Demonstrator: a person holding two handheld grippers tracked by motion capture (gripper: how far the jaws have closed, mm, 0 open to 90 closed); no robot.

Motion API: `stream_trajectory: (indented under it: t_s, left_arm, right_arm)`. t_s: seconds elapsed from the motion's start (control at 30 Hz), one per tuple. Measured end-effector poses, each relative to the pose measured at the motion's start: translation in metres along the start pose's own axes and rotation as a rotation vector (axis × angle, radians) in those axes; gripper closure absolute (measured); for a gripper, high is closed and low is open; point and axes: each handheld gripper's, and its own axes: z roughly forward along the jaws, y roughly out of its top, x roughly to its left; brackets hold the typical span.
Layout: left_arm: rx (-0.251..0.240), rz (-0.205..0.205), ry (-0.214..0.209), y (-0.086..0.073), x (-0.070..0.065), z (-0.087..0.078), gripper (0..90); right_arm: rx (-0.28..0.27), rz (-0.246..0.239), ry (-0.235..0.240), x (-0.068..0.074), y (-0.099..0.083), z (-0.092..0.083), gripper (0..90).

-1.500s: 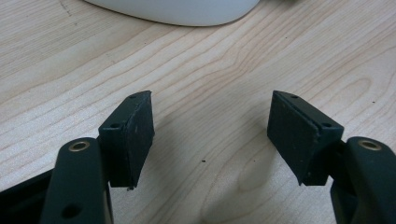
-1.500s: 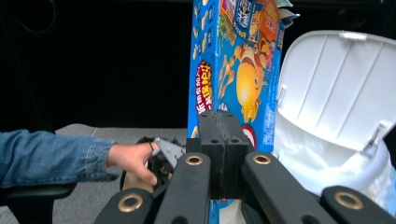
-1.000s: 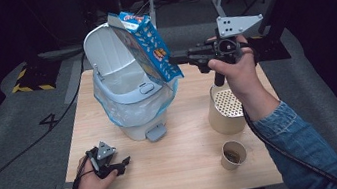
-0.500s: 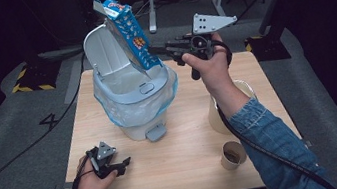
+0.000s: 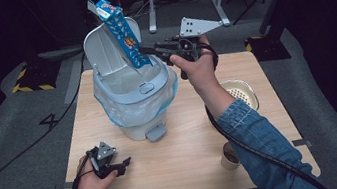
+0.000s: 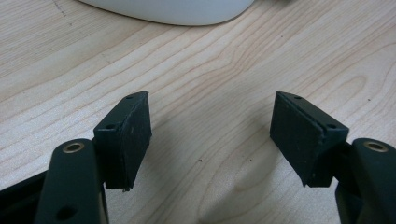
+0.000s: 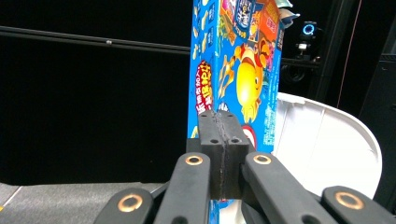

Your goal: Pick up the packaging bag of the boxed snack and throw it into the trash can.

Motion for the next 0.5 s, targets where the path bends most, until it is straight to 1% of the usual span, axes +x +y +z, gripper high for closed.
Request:
stream_trajectory:
  t_s: [0.13, 0.27, 0.37, 0.5]
  left_arm:
    - [-0.001, 0.008, -0.002, 0.0, 0.0, 0.0, 29.6]
    - [-0.001, 0.009, -0.002, 0.0, 0.0, 0.0, 29.7]
    - [-0.002, 0.008, -0.003, 0.0, 0.0, 0.0, 29.7]
    - [-0.001, 0.008, -0.004, 0.0, 0.0, 0.0, 29.4]
  right_arm:
    - [0.004, -0.014, -0.013, 0.002, -0.003, 0.007, 89.8]
    - [0.008, -0.02, -0.015, 0.004, -0.008, 0.012, 89.7]
    - [0.005, -0.009, -0.01, 0.003, -0.014, 0.014, 89.7]
    - [0.022, -0.002, -0.011, 0.0, -0.022, 0.015, 89.6]
